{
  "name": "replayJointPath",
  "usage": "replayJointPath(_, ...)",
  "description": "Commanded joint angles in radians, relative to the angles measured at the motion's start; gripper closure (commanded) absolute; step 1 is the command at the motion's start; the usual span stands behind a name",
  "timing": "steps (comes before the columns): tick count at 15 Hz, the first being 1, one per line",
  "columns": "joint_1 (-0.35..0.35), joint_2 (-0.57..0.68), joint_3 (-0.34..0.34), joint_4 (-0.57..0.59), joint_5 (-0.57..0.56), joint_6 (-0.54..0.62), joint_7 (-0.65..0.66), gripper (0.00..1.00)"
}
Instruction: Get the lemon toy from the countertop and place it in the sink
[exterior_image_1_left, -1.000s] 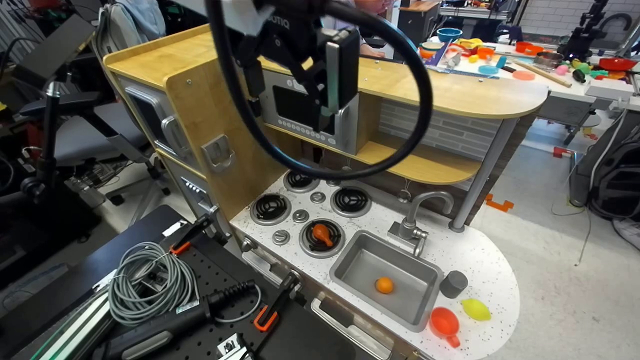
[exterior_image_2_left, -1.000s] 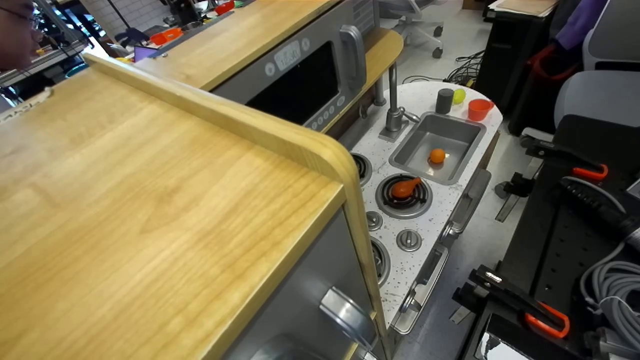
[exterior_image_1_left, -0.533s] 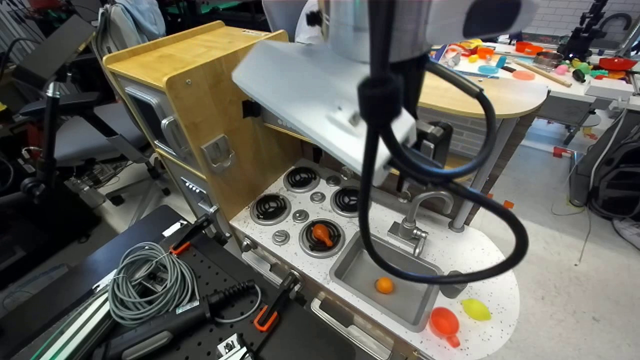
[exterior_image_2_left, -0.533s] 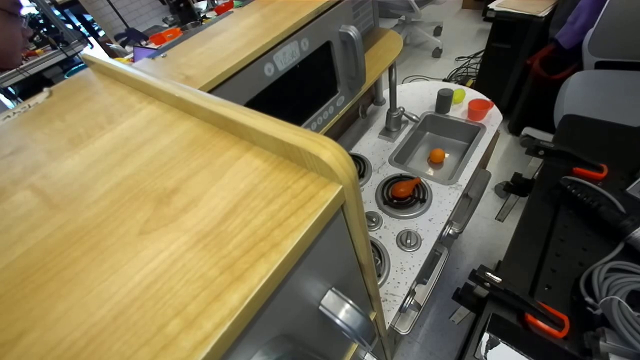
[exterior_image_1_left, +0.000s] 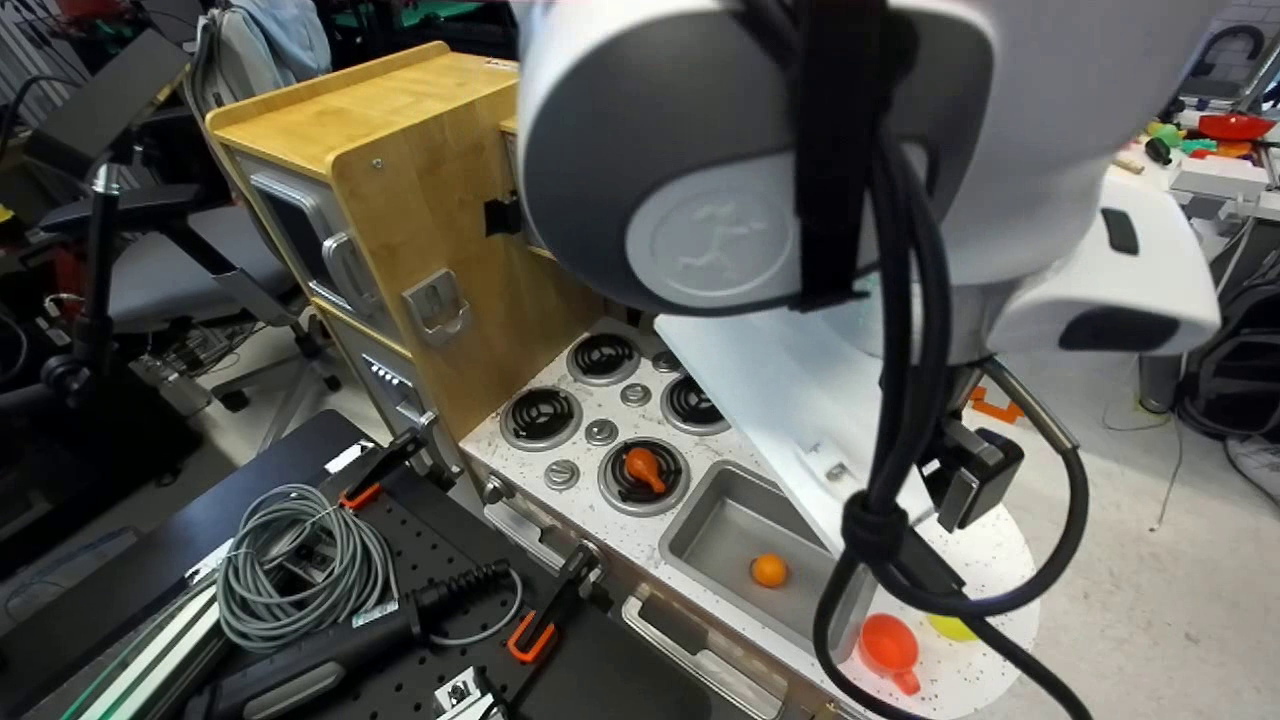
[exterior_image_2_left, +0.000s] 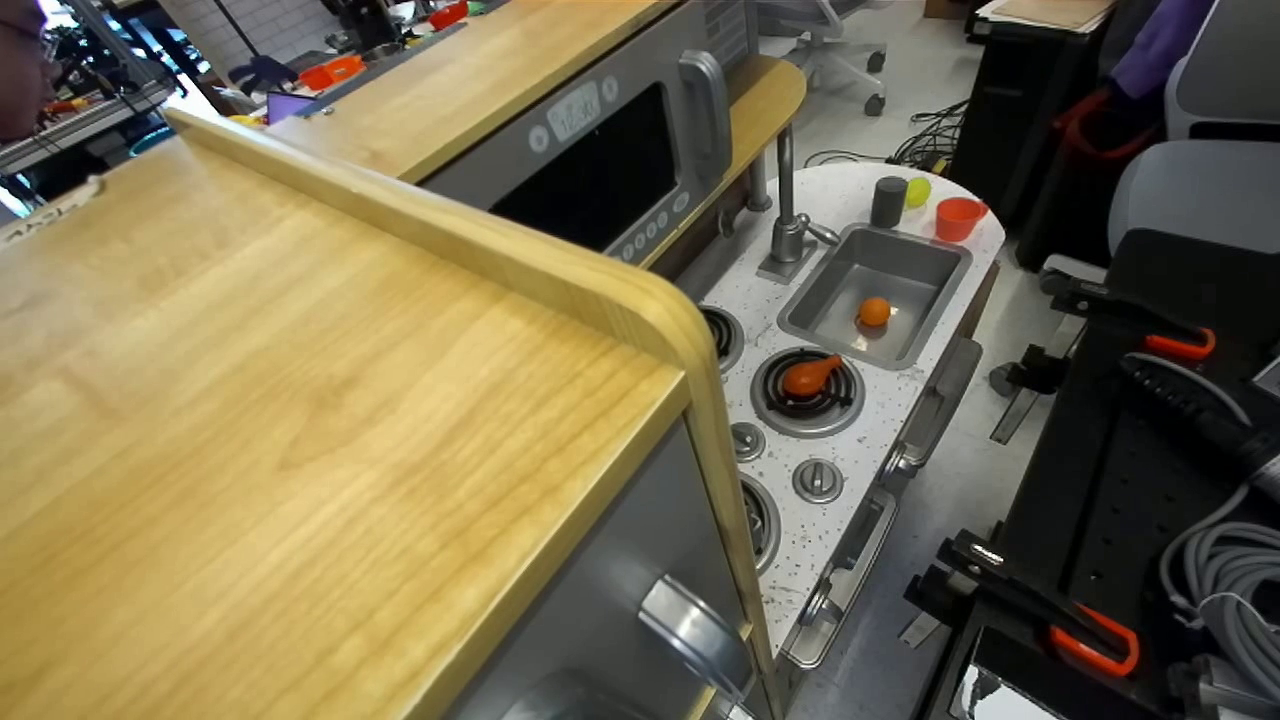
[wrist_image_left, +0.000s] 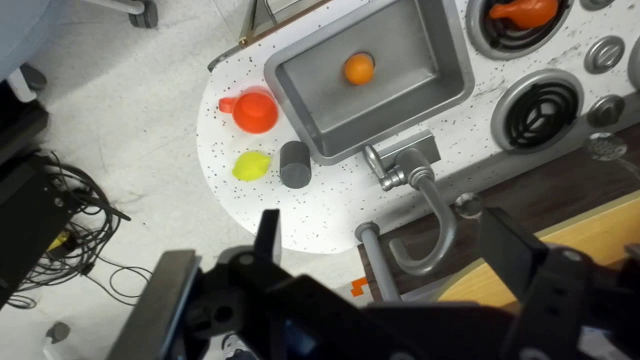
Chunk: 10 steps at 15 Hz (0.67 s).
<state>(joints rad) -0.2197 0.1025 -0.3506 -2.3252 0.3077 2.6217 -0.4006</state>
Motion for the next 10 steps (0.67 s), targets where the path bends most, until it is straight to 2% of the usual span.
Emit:
replayJointPath(1, -0.083, 0.138, 0.063, 0.109, 0.148, 0.049, 0.028, 0.00)
replayJointPath(3, -0.128, 0.212, 0.097, 0.158, 0.227, 0.092, 0.057, 0.00)
replayJointPath(4, -0.109, 0.253, 0.075, 0.185, 0.287, 0.114, 0.055, 0.00)
replayJointPath(6, -0.135, 0.330, 0.093, 0.233, 0.374, 0.167, 0.074, 0.00)
replayJointPath(10, -0.155, 0.523, 0.084, 0.353, 0.473, 0.212, 0.180, 0.00)
